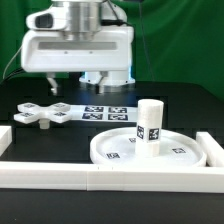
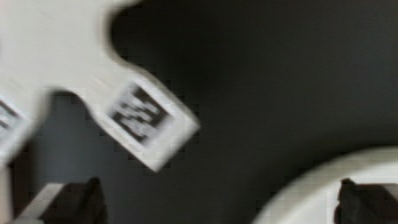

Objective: Assemble round table

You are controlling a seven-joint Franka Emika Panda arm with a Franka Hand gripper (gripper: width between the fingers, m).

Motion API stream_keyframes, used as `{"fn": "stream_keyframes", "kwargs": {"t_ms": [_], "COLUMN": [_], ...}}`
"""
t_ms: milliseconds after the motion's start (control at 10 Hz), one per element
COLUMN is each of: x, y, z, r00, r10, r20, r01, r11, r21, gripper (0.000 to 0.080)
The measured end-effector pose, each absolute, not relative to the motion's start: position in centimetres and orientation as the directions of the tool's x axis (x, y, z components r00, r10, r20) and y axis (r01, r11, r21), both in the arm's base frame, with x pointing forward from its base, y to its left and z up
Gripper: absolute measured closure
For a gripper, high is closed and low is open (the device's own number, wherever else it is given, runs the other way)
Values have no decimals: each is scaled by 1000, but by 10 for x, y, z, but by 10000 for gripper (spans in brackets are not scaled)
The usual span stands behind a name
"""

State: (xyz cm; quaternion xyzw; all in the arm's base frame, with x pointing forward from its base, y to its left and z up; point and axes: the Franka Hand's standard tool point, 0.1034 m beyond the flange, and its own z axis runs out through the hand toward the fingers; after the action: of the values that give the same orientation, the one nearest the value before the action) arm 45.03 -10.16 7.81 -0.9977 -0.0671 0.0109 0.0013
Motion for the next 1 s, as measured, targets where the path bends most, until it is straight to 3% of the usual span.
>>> {"fn": "stream_keyframes", "kwargs": {"t_ms": [500, 700, 1000], "x": [448, 443, 440], "y": [-102, -125, -147], "z": [72, 65, 57], "r00": [989, 989, 980], "r10": [147, 143, 194], "r20": [-27, -27, -50], "r01": [147, 143, 195], "r11": [-989, -989, -981], "r21": [1, 18, 11], "gripper": [151, 151, 151]}}
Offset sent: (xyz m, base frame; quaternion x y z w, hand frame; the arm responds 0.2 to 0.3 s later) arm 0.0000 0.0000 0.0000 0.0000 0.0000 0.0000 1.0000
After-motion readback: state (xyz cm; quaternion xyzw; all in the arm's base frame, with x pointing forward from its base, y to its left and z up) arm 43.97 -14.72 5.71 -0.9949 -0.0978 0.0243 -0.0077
